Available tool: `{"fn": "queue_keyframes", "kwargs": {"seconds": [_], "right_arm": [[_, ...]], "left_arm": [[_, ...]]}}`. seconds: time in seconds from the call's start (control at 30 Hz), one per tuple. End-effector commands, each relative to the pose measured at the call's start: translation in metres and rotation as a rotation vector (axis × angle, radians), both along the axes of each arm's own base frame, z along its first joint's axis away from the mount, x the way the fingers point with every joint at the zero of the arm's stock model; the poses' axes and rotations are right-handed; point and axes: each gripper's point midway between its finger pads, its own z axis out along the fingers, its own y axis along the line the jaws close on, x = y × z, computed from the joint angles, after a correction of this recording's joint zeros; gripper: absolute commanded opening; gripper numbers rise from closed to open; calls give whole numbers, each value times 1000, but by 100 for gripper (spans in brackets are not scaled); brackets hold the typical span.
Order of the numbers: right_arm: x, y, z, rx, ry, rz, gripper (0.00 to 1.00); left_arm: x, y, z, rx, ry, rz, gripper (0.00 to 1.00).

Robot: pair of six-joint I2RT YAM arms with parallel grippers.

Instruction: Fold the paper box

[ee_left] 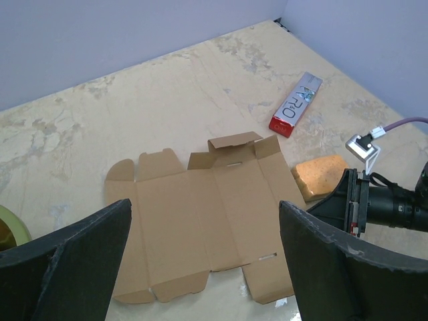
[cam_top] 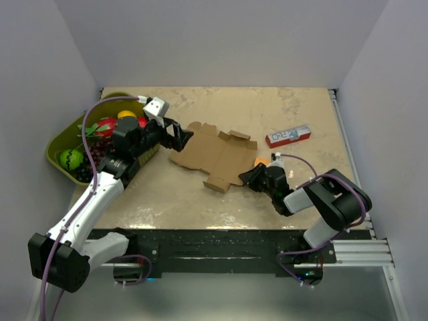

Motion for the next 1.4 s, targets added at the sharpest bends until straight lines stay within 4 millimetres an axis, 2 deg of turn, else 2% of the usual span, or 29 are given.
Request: {"fn": "queue_keyframes", "kwargs": {"seconds": [0.0,0.07,0.1,0.13,0.17,0.2,0.3,0.37,0.4,0.43,0.47,0.5,0.53,0.57,0.6,0.63,0.73,0.87,1.0,1.13,1.2,1.37], "right_arm": [[5,9,28,5,-127,63,15],[10,16,49,-31,-179,113,9],[13,16,58,-53,-194,125,2],[18,17,64,-118,-201,150,0],[20,18,73,-140,-218,168,0],[22,18,95,-150,-268,177,0],[26,21,133,-251,-345,247,0],[29,21,154,-335,-363,301,0],[34,26,184,-337,-411,321,0],[29,24,179,-397,-381,371,0],[29,25,186,-418,-379,395,0],[31,31,213,-412,-417,422,0],[24,29,207,-454,-375,475,0],[22,30,212,-462,-370,495,0],[20,35,235,-442,-403,521,0],[14,33,231,-461,-367,559,0],[2,33,250,-459,-358,602,0],[-9,31,266,-452,-358,632,0],[-20,31,275,-431,-357,662,0],[-29,31,282,-415,-362,681,0],[-34,31,287,-399,-372,696,0],[-44,33,294,-376,-389,727,0]], "left_arm": [[-2,-6,11,-10,-53,-38,95],[-5,-8,15,-6,-68,-56,95],[-7,-10,15,-6,-74,-73,95],[-8,-10,17,-4,-85,-80,96],[-10,-11,17,-4,-90,-91,96],[-12,-13,20,-8,-99,-109,96],[-20,-18,26,-9,-127,-160,97],[-23,-19,39,-1,-171,-177,98],[-25,-18,43,16,-195,-185,98],[-27,-17,49,26,-217,-187,98],[-27,-15,57,34,-241,-177,98],[-28,-11,66,59,-289,-165,98],[-27,-8,70,69,-310,-150,98],[-27,-4,78,75,-335,-129,98],[-28,-1,84,91,-362,-118,98],[-29,2,89,96,-377,-108,99],[-30,7,100,118,-421,-66,100],[-25,14,105,169,-464,15,100],[-26,3,104,190,-486,11,100],[-23,1,104,188,-515,52,100],[-22,-4,101,195,-517,44,100],[-9,-19,77,231,-461,10,100]]}}
